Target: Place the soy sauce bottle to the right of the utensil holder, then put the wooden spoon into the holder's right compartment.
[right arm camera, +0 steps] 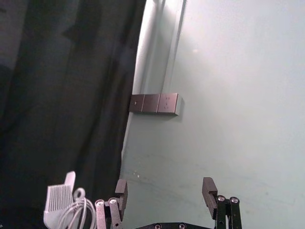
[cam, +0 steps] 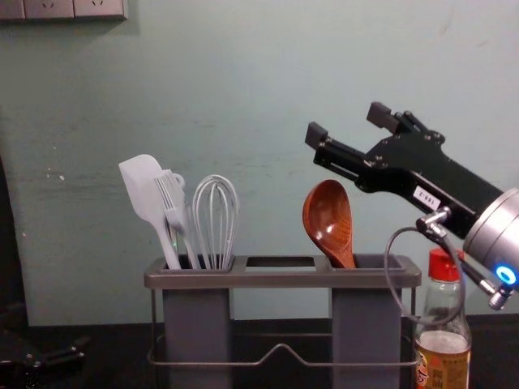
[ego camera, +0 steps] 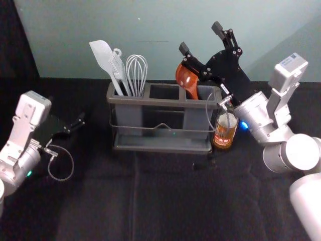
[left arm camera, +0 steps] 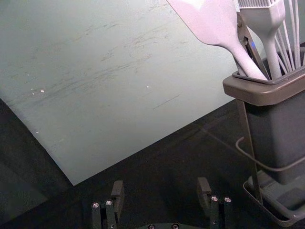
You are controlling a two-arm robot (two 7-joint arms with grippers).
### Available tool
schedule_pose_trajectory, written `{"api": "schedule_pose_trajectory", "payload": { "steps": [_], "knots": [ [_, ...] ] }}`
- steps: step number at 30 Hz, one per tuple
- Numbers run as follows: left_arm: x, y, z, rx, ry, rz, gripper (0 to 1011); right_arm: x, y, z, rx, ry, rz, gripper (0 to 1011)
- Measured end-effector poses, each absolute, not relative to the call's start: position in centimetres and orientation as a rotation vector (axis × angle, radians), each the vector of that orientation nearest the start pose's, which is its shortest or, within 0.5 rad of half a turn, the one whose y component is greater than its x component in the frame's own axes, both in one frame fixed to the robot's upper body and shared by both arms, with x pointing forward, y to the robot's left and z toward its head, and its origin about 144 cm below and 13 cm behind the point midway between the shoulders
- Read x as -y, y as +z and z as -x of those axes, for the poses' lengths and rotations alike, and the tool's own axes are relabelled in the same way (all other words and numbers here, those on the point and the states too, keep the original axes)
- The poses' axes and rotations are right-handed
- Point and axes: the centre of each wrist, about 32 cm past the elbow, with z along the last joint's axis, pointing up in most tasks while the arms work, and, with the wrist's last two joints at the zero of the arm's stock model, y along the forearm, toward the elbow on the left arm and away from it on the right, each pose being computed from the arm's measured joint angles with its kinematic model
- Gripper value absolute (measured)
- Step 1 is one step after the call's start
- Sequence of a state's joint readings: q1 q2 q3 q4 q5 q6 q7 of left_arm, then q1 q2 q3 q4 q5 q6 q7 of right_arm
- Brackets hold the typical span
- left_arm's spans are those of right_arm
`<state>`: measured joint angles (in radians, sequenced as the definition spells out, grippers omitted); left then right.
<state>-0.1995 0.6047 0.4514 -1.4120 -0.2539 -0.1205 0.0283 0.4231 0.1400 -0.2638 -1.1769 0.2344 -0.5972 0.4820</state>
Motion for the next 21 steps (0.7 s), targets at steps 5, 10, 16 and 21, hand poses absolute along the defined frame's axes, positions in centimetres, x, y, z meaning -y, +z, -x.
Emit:
{"api": "schedule_pose_trajectory", "payload": {
  "steps": [5,10,16,21],
  "knots": [
    [-31.0,114.0,-48.9,0.285,1.248,-0.304,1005,21.2,118.5,-56.0,0.507,-0.868,-0.371,1002],
    [-31.0,114.0,-48.9,0.285,1.248,-0.304,1005,21.5,119.0,-54.8,0.523,-0.857,-0.387,1002],
    [-31.0,114.0,-48.9,0.285,1.248,-0.304,1005,21.8,119.3,-52.9,0.537,-0.834,-0.401,1003],
    [-31.0,114.0,-48.9,0.285,1.248,-0.305,1005,21.9,119.5,-50.9,0.551,-0.813,-0.385,1003]
  ]
}}
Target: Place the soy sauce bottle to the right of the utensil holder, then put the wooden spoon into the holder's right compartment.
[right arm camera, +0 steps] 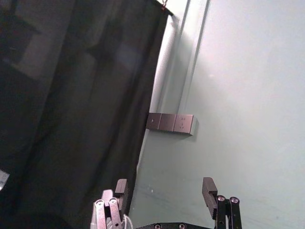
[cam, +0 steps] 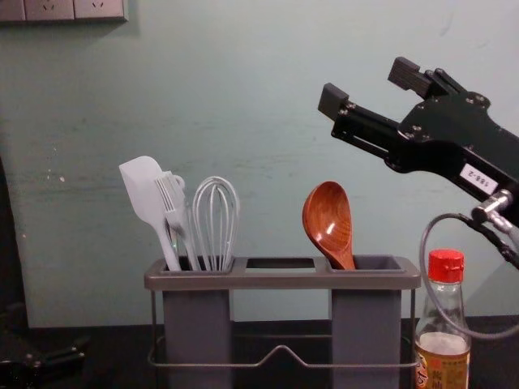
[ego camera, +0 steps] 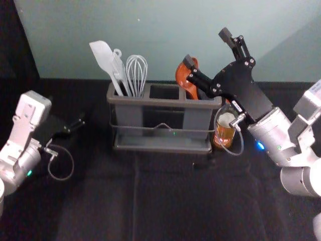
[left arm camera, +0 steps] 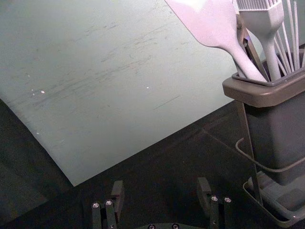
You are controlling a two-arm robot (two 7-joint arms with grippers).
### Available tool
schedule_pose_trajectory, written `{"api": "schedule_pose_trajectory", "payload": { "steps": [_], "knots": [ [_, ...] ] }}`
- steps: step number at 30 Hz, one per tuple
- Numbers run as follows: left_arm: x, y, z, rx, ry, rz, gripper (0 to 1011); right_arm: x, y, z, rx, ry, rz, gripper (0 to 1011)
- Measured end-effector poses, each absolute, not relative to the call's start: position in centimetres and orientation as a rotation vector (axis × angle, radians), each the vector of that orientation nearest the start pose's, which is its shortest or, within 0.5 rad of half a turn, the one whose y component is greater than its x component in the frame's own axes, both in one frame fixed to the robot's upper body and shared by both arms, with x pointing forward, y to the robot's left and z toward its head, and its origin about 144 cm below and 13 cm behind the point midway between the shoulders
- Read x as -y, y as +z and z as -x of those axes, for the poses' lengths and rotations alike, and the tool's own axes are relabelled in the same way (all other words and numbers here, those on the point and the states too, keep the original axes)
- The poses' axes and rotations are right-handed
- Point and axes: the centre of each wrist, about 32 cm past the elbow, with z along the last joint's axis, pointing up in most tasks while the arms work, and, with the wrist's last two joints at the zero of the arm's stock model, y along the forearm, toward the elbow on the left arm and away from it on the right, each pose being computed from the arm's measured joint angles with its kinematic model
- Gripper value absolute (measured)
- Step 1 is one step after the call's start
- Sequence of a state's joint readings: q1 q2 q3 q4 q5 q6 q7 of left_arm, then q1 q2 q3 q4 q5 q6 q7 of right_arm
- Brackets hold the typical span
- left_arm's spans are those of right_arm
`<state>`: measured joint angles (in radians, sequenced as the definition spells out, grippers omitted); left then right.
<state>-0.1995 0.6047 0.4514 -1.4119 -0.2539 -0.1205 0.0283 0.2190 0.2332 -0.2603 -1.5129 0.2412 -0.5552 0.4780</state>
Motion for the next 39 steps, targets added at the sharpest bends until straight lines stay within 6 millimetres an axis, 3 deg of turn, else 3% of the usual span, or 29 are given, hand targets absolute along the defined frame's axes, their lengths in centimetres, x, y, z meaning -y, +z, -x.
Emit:
{"api": "schedule_pose_trajectory", "payload": {
  "steps": [8,17,25,39],
  "knots": [
    [-31.0,114.0,-48.9,0.285,1.248,-0.304,1005,22.5,120.0,-48.0,0.572,-0.861,-0.269,1002],
    [-31.0,114.0,-48.9,0.285,1.248,-0.304,1005,24.3,120.3,-46.6,0.595,-1.016,-0.177,1002],
    [-31.0,114.0,-48.9,0.285,1.248,-0.304,1005,26.1,119.9,-46.2,0.601,-1.166,-0.14,1003],
    [-31.0,114.0,-48.9,0.285,1.248,-0.304,1005,29.0,116.9,-47.0,0.529,-1.337,-0.108,1003]
  ]
}}
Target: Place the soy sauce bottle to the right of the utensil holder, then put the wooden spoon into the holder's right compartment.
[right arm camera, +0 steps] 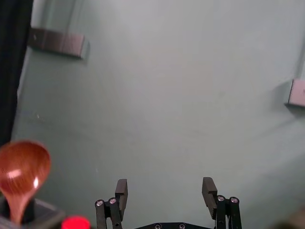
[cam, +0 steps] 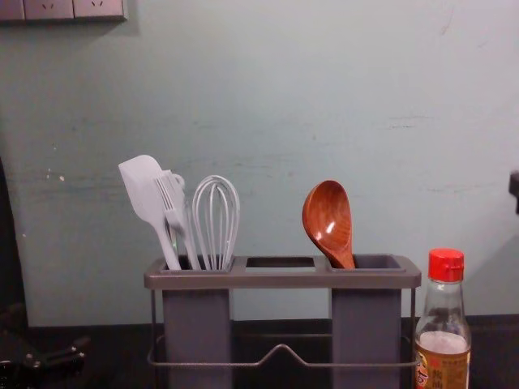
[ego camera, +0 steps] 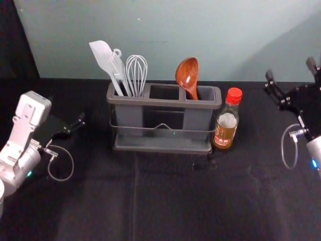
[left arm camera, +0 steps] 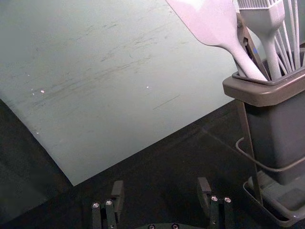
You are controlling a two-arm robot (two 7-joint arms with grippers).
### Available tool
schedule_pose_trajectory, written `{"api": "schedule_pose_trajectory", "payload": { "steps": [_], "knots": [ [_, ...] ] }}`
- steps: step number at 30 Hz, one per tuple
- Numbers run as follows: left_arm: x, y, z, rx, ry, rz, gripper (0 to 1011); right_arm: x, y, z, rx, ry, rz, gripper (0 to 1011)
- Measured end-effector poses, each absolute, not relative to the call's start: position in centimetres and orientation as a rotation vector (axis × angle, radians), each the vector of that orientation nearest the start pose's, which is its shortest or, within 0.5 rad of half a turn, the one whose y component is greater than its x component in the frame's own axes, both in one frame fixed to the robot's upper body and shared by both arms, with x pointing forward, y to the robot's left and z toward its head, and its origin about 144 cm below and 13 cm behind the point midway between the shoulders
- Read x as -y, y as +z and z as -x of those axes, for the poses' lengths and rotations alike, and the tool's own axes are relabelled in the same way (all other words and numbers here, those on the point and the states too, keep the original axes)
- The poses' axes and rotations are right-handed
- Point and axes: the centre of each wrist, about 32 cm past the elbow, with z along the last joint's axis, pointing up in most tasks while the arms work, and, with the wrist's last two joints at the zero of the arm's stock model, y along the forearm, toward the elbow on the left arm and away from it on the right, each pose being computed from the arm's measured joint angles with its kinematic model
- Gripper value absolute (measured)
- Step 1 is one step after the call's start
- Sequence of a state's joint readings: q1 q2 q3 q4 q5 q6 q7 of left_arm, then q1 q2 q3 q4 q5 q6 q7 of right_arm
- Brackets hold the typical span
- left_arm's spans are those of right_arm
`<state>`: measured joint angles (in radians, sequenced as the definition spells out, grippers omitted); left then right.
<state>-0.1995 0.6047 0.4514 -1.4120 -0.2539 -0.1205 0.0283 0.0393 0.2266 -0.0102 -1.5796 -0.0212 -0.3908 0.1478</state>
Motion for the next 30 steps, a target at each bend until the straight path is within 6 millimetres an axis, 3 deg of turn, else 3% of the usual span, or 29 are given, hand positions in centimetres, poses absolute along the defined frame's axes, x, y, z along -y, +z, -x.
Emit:
{"api": "schedule_pose_trajectory", "payload": {
  "steps": [18,30],
  "knots": [
    [-31.0,114.0,-48.9,0.285,1.248,-0.304,1005,30.6,112.8,-46.5,0.403,-1.346,0.14,1003],
    [-31.0,114.0,-48.9,0.285,1.248,-0.304,1005,30.4,112.4,-46.9,0.389,-1.333,0.186,1003]
  ]
}}
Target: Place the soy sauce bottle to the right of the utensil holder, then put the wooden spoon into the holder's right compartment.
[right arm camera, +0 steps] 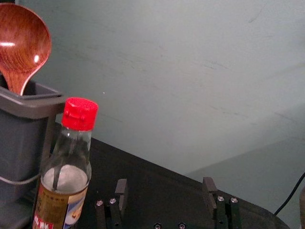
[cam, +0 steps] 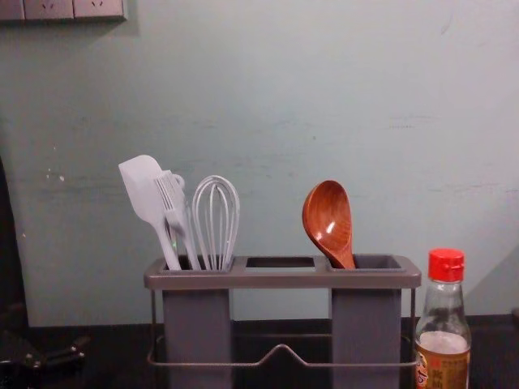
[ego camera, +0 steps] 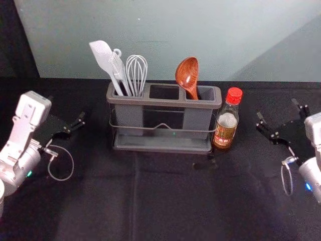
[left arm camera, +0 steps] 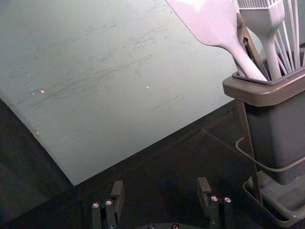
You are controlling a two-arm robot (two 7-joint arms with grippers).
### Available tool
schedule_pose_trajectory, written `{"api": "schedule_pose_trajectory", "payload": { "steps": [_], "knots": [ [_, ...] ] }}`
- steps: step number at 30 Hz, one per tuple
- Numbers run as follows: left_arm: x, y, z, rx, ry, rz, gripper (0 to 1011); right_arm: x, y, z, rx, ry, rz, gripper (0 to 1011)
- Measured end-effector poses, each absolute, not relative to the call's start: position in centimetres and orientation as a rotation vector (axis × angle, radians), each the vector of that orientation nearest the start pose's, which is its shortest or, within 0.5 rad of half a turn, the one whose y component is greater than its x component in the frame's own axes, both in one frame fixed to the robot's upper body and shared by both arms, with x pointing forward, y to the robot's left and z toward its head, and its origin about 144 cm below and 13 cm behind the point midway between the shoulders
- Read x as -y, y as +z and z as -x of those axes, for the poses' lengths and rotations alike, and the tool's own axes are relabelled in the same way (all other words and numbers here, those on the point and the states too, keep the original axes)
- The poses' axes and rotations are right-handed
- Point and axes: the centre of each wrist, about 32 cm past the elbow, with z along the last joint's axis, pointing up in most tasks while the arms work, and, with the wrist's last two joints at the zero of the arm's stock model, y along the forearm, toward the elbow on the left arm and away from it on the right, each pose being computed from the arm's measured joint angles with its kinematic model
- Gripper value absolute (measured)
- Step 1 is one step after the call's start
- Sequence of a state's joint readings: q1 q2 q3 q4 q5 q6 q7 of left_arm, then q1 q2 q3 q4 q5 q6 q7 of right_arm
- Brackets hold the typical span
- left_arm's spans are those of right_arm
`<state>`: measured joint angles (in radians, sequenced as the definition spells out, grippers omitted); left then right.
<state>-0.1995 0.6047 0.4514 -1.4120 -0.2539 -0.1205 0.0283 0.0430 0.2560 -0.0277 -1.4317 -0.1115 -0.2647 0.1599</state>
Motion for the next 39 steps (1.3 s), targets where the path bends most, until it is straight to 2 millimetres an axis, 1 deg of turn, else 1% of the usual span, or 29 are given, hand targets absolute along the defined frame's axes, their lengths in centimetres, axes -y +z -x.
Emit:
{"api": "schedule_pose_trajectory", "payload": {
  "steps": [9,39],
  "knots": [
    [-30.97,113.98,-48.86,0.285,1.248,-0.304,1005,30.2,112.76,-47.49,0.403,-1.336,0.182,1003],
    [-30.97,113.98,-48.86,0.285,1.248,-0.304,1005,30.2,112.77,-47.41,0.401,-1.337,0.177,1003]
  ]
}}
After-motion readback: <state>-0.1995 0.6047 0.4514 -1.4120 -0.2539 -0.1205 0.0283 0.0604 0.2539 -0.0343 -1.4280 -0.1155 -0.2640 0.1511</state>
